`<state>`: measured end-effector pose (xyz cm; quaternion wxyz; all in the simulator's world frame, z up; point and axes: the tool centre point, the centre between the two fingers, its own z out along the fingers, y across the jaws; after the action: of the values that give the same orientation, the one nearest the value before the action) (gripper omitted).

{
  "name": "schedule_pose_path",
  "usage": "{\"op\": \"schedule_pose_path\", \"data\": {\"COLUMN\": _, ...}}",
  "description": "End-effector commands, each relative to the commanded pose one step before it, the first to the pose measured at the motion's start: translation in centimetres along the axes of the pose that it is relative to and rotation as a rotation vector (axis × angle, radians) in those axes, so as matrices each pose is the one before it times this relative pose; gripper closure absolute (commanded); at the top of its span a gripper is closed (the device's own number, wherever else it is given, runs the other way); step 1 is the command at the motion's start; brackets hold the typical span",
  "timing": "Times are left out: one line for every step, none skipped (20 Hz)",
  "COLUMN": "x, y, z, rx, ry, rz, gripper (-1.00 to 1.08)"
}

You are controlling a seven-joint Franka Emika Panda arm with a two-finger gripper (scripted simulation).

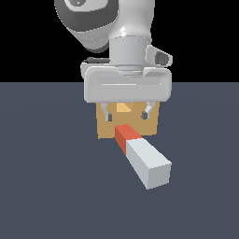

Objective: Insert the peg into the horizontal hole in a box.

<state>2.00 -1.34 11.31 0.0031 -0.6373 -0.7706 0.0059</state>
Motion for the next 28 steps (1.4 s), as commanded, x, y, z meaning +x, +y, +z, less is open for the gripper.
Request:
{"op": "schedule_pose_path", "data": {"x": -1.423, "y": 0.562, "z": 1.036, "rx": -0.00343, "ry": 0.00037, "rz": -0.03452, "gripper": -0.92}}
{"op": "schedule_pose_path", "data": {"x": -0.505, "y": 0.219, "z": 0.367, "rx": -0.00127, "ry": 0.00018, "rz": -0.0125, "gripper": -0.92}}
{"op": "schedule_pose_path", "data": {"x": -0.471, "y": 0.208, "z": 0.342, "rx": -0.00119, "ry": 0.00017, "rz": -0.0117, "gripper": -0.92}}
{"op": "schedule_pose_path", "data": {"x": -0.438, "y": 0.197, "z": 0.317, "rx": -0.0011, "ry": 0.00016, "rz": -0.01086, "gripper": -0.92}}
{"op": "schedule_pose_path", "data": {"x": -0.402, "y": 0.185, "z": 0.292, "rx": -0.00102, "ry": 0.00015, "rz": -0.01003, "gripper": -0.92}}
{"op": "schedule_pose_path", "data": {"x": -0.367, "y": 0.173, "z": 0.265, "rx": -0.00093, "ry": 0.00014, "rz": -0.00917, "gripper": -0.92}}
{"op": "schedule_pose_path", "data": {"x": -0.33, "y": 0.16, "z": 0.239, "rx": -0.00083, "ry": 0.00013, "rz": -0.0083, "gripper": -0.92}}
{"op": "schedule_pose_path", "data": {"x": -0.295, "y": 0.145, "z": 0.212, "rx": -0.00074, "ry": 0.00011, "rz": -0.00737, "gripper": -0.92}}
{"op": "schedule_pose_path", "data": {"x": -0.256, "y": 0.131, "z": 0.184, "rx": -0.00064, "ry": 0.0001, "rz": -0.00648, "gripper": -0.92}}
{"op": "schedule_pose_path", "data": {"x": -0.218, "y": 0.114, "z": 0.157, "rx": -0.00055, "ry": 0.00009, "rz": -0.00554, "gripper": -0.92}}
{"op": "schedule_pose_path", "data": {"x": -0.179, "y": 0.097, "z": 0.129, "rx": -0.00045, "ry": 0.00007, "rz": -0.00461, "gripper": -0.92}}
{"op": "schedule_pose_path", "data": {"x": -0.144, "y": 0.079, "z": 0.103, "rx": -0.00036, "ry": 0.00006, "rz": -0.0037, "gripper": -0.92}}
{"op": "schedule_pose_path", "data": {"x": -0.11, "y": 0.061, "z": 0.079, "rx": -0.00028, "ry": 0.00004, "rz": -0.00283, "gripper": -0.92}}
{"op": "schedule_pose_path", "data": {"x": -0.081, "y": 0.042, "z": 0.056, "rx": -0.00019, "ry": 0.00003, "rz": -0.00194, "gripper": -0.92}}
{"op": "schedule_pose_path", "data": {"x": -0.046, "y": 0.026, "z": 0.033, "rx": -0.00012, "ry": 0.00002, "rz": -0.00119, "gripper": -0.92}}
{"op": "schedule_pose_path", "data": {"x": -0.04, "y": -0.002, "z": 0.013, "rx": 0.0, "ry": 0.0, "rz": 0.0, "gripper": -0.92}}
{"op": "schedule_pose_path", "data": {"x": 0.084, "y": -0.081, "z": -0.036, "rx": 0.00087, "ry": 0.00004, "rz": 0.00296, "gripper": -0.92}}
{"op": "schedule_pose_path", "data": {"x": -0.003, "y": 0.0, "z": 0.037, "rx": 0.0, "ry": 0.0, "rz": 0.0, "gripper": -0.92}}
{"op": "schedule_pose_path", "data": {"x": -0.008, "y": 0.0, "z": 0.11, "rx": 0.0, "ry": 0.0, "rz": 0.0, "gripper": -0.92}}
{"op": "schedule_pose_path", "data": {"x": -0.013, "y": -0.001, "z": 0.182, "rx": 0.0, "ry": 0.0, "rz": 0.0, "gripper": -0.92}}
{"op": "schedule_pose_path", "data": {"x": 0.024, "y": 0.015, "z": 0.247, "rx": -0.00012, "ry": -0.00001, "rz": -0.00068, "gripper": -0.92}}
{"op": "schedule_pose_path", "data": {"x": -0.023, "y": -0.003, "z": 0.327, "rx": 0.0, "ry": 0.0, "rz": 0.0, "gripper": -0.92}}
{"op": "schedule_pose_path", "data": {"x": 0.015, "y": 0.012, "z": 0.39, "rx": -0.00012, "ry": 0.0, "rz": -0.00068, "gripper": -0.92}}
{"op": "schedule_pose_path", "data": {"x": -0.001, "y": 0.004, "z": 0.462, "rx": -0.00009, "ry": 0.0, "rz": -0.00048, "gripper": -0.92}}
{"op": "schedule_pose_path", "data": {"x": 0.007, "y": 0.007, "z": 0.528, "rx": -0.00012, "ry": 0.0, "rz": -0.00068, "gripper": -0.92}}
{"op": "schedule_pose_path", "data": {"x": -0.009, "y": -0.001, "z": 0.59, "rx": -0.00009, "ry": 0.0, "rz": -0.00048, "gripper": -0.92}}
{"op": "schedule_pose_path", "data": {"x": -0.006, "y": 0.001, "z": 0.547, "rx": -0.00009, "ry": 0.0, "rz": -0.00048, "gripper": -0.92}}
{"op": "schedule_pose_path", "data": {"x": 0.01, "y": 0.011, "z": 0.466, "rx": -0.00012, "ry": 0.0, "rz": -0.00068, "gripper": -0.92}}
